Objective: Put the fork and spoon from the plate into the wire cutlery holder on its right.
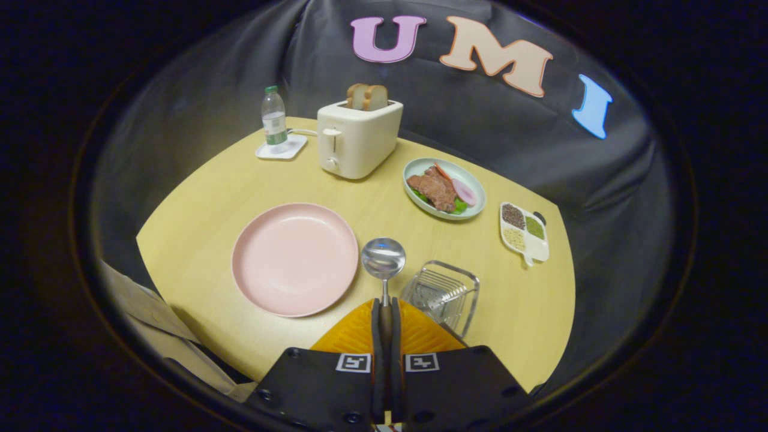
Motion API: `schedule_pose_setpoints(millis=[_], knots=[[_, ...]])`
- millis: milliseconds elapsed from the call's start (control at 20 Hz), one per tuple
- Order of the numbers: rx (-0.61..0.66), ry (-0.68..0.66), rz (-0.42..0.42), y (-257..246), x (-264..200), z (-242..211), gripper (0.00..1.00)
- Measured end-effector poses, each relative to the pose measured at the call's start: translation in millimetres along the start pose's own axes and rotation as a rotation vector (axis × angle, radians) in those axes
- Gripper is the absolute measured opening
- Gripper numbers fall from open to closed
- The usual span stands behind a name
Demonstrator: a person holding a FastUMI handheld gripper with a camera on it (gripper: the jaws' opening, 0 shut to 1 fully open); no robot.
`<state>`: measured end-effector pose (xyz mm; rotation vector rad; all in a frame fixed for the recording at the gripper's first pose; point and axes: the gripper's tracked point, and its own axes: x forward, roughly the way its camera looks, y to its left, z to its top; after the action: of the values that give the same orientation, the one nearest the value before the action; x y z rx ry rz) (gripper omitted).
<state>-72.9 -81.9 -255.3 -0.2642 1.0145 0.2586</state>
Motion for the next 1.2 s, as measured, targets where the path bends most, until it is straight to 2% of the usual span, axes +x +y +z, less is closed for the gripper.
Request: schedule_pose_setpoints(millis=[650,850,1000,1200], knots=[[0.018,0.049,-0.064,-57.9,-10.6,-24.9,0.08],[0.017,0.021,-0.063,-60.4,-10.5,-15.4,0.14],[0.023,-0.014,-0.067,-59.0,-19.3,-6.3,0.48],[0.059,-0.133,-0.059,-45.4,-35.1,19.2,0.84]])
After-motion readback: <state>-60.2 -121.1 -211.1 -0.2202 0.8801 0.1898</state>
